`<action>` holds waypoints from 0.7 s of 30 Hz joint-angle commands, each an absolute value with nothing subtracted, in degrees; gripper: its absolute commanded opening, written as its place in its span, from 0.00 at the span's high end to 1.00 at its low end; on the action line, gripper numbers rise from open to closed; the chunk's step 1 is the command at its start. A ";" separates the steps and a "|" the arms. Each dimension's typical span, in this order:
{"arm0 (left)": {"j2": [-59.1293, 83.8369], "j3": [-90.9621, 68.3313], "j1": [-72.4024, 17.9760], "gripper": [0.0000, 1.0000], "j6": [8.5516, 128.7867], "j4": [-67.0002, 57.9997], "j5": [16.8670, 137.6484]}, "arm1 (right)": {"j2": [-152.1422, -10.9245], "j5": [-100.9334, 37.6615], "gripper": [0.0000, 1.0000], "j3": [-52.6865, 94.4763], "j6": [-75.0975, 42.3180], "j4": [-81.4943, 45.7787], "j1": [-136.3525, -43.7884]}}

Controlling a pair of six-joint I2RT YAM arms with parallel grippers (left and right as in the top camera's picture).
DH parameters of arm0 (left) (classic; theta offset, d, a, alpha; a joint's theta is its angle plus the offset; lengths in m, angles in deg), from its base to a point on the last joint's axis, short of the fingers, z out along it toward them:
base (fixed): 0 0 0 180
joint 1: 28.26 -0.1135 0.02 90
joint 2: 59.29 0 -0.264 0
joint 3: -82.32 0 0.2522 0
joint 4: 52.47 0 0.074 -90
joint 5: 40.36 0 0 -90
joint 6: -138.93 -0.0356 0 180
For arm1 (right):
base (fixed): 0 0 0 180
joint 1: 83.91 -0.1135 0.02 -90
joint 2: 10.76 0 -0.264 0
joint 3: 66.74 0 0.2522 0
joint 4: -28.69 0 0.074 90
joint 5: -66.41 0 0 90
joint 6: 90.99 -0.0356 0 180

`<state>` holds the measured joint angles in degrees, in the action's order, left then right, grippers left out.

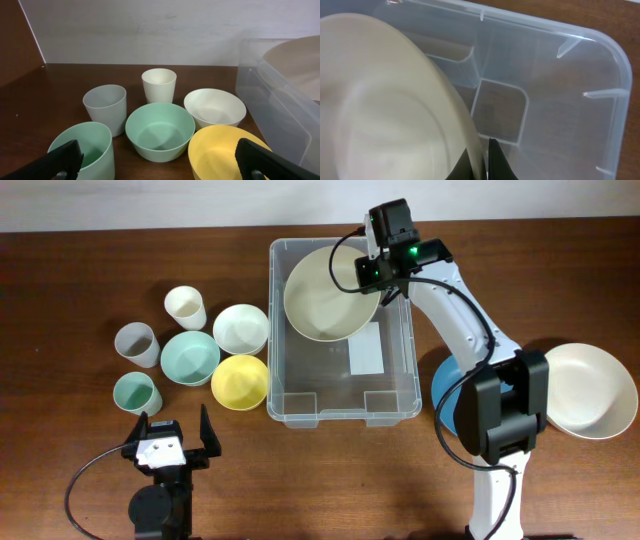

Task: Pack container
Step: 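Lower the cream bowl into the container and release it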

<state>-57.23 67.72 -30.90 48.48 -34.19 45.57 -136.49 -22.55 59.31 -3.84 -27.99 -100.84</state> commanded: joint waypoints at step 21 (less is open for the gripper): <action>-57.64 68.03 -30.66 0.00 47.61 -34.32 45.74 | -133.30 -15.54 0.52 78.63 -6.10 -41.63 -100.18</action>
<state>-57.23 67.72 -30.90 48.48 -34.19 45.57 -139.55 -22.47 70.46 -4.17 -36.86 -100.84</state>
